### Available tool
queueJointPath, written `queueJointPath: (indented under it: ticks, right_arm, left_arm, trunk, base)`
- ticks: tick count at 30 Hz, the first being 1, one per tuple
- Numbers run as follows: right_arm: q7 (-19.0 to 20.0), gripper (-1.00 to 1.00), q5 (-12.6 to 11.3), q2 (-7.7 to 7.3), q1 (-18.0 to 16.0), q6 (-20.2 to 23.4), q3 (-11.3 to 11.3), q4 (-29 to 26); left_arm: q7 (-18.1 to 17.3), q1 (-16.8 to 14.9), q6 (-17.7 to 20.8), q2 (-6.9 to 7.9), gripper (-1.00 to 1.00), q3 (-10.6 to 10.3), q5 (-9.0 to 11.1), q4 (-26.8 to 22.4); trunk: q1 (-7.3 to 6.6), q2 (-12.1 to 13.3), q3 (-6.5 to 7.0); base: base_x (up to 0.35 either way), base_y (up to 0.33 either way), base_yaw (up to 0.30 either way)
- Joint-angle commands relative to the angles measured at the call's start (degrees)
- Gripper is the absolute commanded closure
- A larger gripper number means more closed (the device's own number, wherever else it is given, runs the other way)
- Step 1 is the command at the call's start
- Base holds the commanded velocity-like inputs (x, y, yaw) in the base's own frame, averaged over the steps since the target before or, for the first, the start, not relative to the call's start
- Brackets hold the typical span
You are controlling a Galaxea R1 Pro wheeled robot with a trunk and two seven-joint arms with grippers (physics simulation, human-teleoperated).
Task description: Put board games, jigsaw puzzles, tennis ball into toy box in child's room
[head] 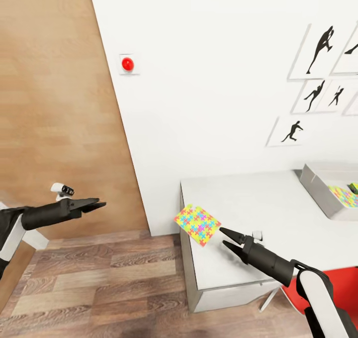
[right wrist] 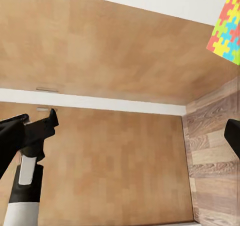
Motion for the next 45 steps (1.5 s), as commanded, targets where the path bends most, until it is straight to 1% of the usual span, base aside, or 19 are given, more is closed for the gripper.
queueJointPath:
  ticks: [1, 3, 4, 6, 7, 9, 10, 12, 13, 15, 16, 19, 20, 23, 24, 28, 31, 38, 45]
  right_arm:
    - [0.6, -1.00, 0.6, -0.12, -0.1, 0.2, -0.2, 0.0]
    - [0.6, -1.00, 0.6, -0.33, -0.1, 0.3, -0.3, 0.0]
    - [0.6, -1.00, 0.5, -0.46, -0.1, 0.3, -0.3, 0.0]
    - [0.6, -1.00, 0.5, -0.55, -0.1, 0.3, -0.4, 0.0]
    - [0.6, -1.00, 0.5, -0.60, -0.1, 0.3, -0.4, 0.0]
    - [0.6, -1.00, 0.5, -0.63, -0.1, 0.3, -0.4, 0.0]
    - [0.6, -1.00, 0.5, -0.66, -0.1, 0.3, -0.4, 0.0]
    - [0.6, -1.00, 0.5, -0.67, -0.1, 0.3, -0.4, 0.0]
    - [0.6, -1.00, 0.5, -0.68, -0.1, 0.3, -0.4, 0.0]
    - [0.6, -1.00, 0.5, -0.67, 0.0, 0.3, -0.4, 0.0]
    - [0.6, -1.00, 0.5, -0.68, 0.0, 0.3, -0.4, 0.0]
    - [0.6, -1.00, 0.5, -0.69, 0.0, 0.3, -0.4, 0.0]
    - [0.6, -1.00, 0.5, -0.69, 0.0, 0.3, -0.5, 0.0]
    - [0.6, -1.00, 0.5, -0.69, 0.0, 0.4, -0.5, 0.0]
    - [0.6, -1.00, 0.5, -0.69, 0.0, 0.4, -0.5, 0.0]
    - [0.6, -1.00, 0.5, -0.70, 0.0, 0.4, -0.5, 0.0]
    - [0.6, -1.00, 0.5, -0.75, 0.0, 0.4, -0.5, 0.0]
    - [0.6, -1.00, 0.5, -0.74, 0.0, 0.3, -0.4, 0.0]
    - [0.5, -1.00, 0.5, -0.61, 0.0, 0.2, -0.1, 0.0]
  left_arm:
    - [1.5, -0.1, 0.6, -0.98, -1.00, 0.0, 0.1, 0.9]
    - [4.5, -0.1, 0.5, -3.06, -1.00, 0.0, 0.1, 2.8]
    - [7.3, -0.1, 0.3, -5.33, -1.00, 0.0, 0.0, 4.6]
    - [9.8, -0.1, 0.1, -7.61, -1.00, -0.1, -0.1, 6.4]
    - [12.3, -0.1, -0.3, -9.60, -1.00, 0.0, -0.2, 8.4]
    - [14.9, -0.2, -1.0, -11.16, -1.00, 0.0, -0.2, 10.7]
    - [17.5, -0.2, -2.3, -12.28, -1.00, 0.1, -0.3, 13.1]
    - [20.0, -0.4, -4.1, -13.08, -1.00, 0.1, -0.3, 15.4]
    - [22.1, -0.6, -5.9, -13.74, -1.00, 0.1, -0.2, 17.5]
    - [24.0, -0.8, -7.5, -14.38, -1.00, 0.1, -0.2, 19.6]
    - [25.8, -1.1, -9.1, -15.09, -1.00, 0.1, -0.2, 21.9]
    - [28.8, -1.5, -12.3, -16.52, -1.00, 0.1, -0.3, 26.3]
    - [30.4, -1.6, -14.3, -17.35, -1.00, 0.1, -0.3, 28.3]
    - [33.1, -1.7, -17.7, -18.65, -1.00, 0.1, -0.3, 31.3]
    - [35.0, -1.7, -19.7, -19.58, -1.00, 0.1, -0.3, 33.0]
    - [39.0, -1.7, -23.2, -21.61, -1.00, 0.0, -0.3, 35.8]
    - [40.6, -1.7, -24.5, -22.61, -1.00, 0.1, -0.4, 36.6]
    - [41.6, -2.4, -25.2, -24.73, -1.00, 0.1, 0.1, 36.9]
    - [41.0, -2.8, -25.2, -25.24, -1.00, 0.2, 0.3, 36.9]
  trunk:
    - [0.03, -0.1, -0.01]
    - [0.03, -0.1, 0.15]
    - [0.03, -0.1, 0.23]
    - [0.03, -0.1, 0.39]
    - [0.03, -0.1, 0.47]
    - [0.03, -0.1, 0.63]
    - [0.03, -0.1, 0.70]
    - [0.03, -0.1, 0.85]
    - [0.03, -0.1, 0.93]
    - [0.03, -0.1, 1.08]
    - [0.03, -0.1, 1.15]
    - [0.03, -0.1, 1.36]
    - [0.03, -0.1, 1.43]
    - [0.03, -0.1, 1.63]
    - [0.03, -0.1, 1.70]
    - [0.03, -0.1, 1.96]
    - [0.03, -0.1, 2.15]
    - [0.03, -0.1, 2.61]
    - [0.03, -0.1, 3.06]
  base:
    - [0.000, 0.000, 0.000]
    - [0.000, 0.000, 0.000]
    - [0.000, 0.000, 0.000]
    - [0.000, 0.000, 0.000]
    - [0.000, 0.000, 0.000]
    - [0.000, 0.000, 0.000]
    - [0.000, 0.000, 0.000]
    - [0.000, 0.000, 0.000]
    - [0.000, 0.000, 0.000]
    - [0.000, 0.000, 0.000]
    - [0.000, 0.000, 0.000]
    - [0.000, 0.000, 0.000]
    - [0.000, 0.000, 0.000]
    - [0.000, 0.000, 0.000]
    - [0.000, 0.000, 0.000]
    - [0.000, 0.000, 0.000]
    - [0.000, 0.000, 0.000]
    - [0.000, 0.000, 0.000]
    - [0.000, 0.000, 0.000]
